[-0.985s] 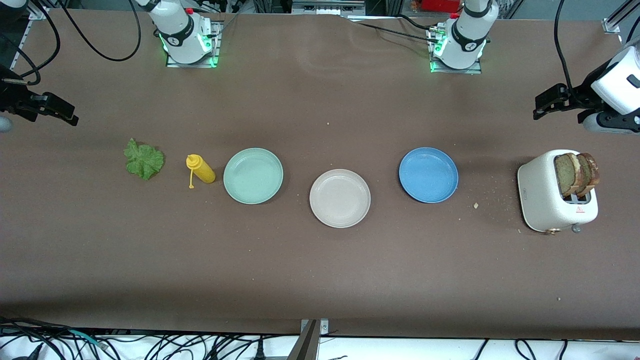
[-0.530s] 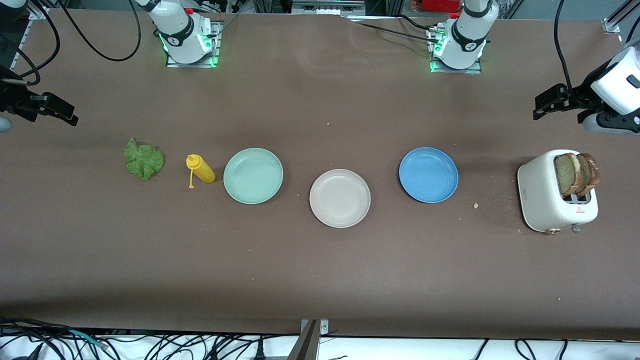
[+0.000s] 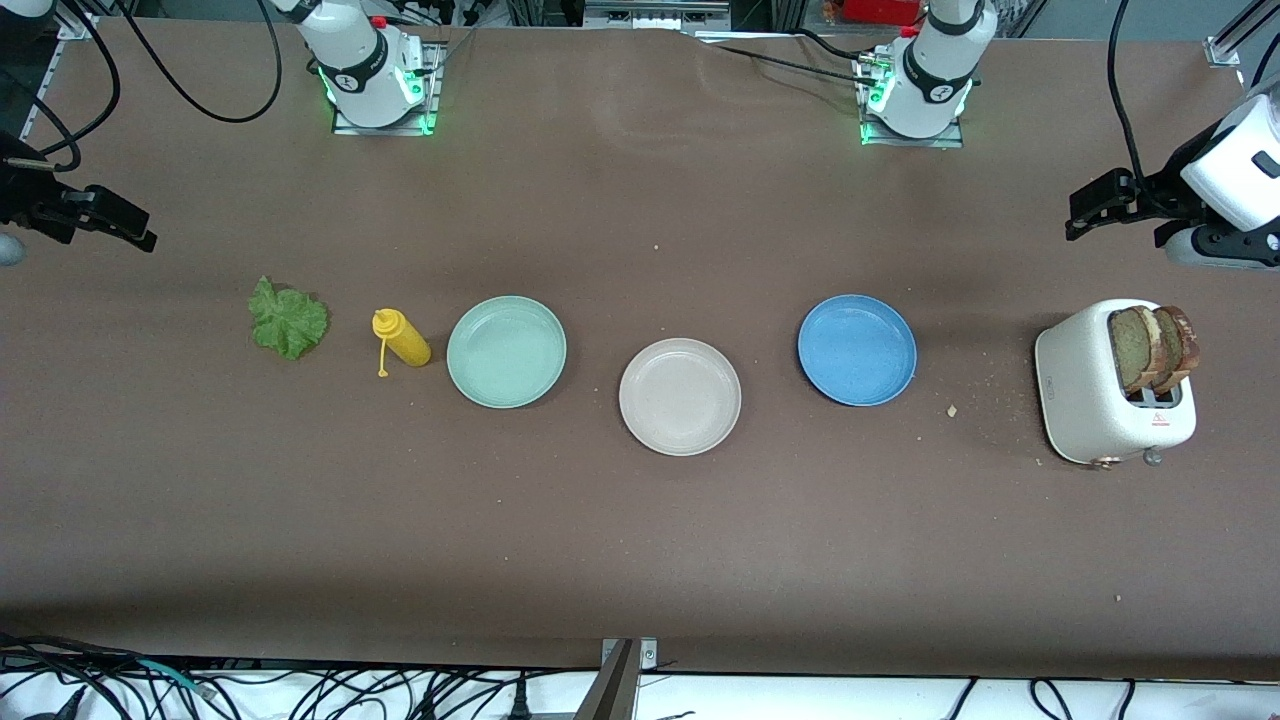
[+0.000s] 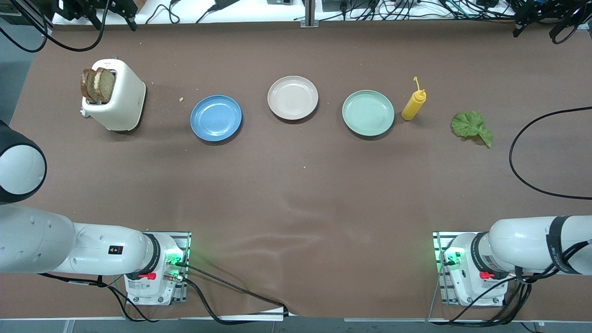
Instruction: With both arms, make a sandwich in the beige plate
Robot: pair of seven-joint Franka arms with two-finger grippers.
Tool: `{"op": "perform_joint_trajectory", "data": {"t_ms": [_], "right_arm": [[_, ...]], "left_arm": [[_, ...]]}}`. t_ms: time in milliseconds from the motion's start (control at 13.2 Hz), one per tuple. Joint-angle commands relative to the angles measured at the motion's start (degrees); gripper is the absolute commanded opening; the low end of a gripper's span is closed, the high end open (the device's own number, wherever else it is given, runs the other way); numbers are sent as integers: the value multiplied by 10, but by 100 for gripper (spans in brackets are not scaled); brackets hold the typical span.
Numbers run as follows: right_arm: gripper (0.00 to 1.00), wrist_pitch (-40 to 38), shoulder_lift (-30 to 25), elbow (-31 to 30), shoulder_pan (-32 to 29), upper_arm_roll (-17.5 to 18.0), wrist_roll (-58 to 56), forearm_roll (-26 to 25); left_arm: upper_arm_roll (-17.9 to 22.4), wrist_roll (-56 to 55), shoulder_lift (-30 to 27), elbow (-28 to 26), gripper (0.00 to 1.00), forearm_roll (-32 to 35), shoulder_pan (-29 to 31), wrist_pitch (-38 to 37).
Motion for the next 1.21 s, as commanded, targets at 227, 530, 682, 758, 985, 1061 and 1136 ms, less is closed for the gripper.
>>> {"op": "perform_joint_trajectory", "data": {"t_ms": [227, 530, 682, 758, 985, 1061, 1136], "right_arm": [[99, -7, -1, 2, -6, 1, -5, 8], [99, -7, -1, 2, -7, 1, -6, 8], [99, -14, -1, 2, -7, 1, -6, 8], [99, -16, -1, 2, -7, 1, -6, 8], [99, -15, -1, 3, -7, 1, -6, 8], [99, -15, -1, 3, -7, 1, -6, 8], [99, -15, -1, 3, -7, 1, -6, 8]], "left_arm": [[1, 2, 4, 4, 100, -6, -1, 5], [1, 2, 4, 1, 100, -5, 3, 6], [1, 2, 4, 1, 100, -5, 4, 6], [2, 2, 4, 1, 100, -6, 5, 6], [2, 3, 4, -5, 100, 2, 9, 7], [2, 4, 4, -9, 100, 14, 10, 12], [3, 18, 3, -20, 100, 17, 13, 15]]}}
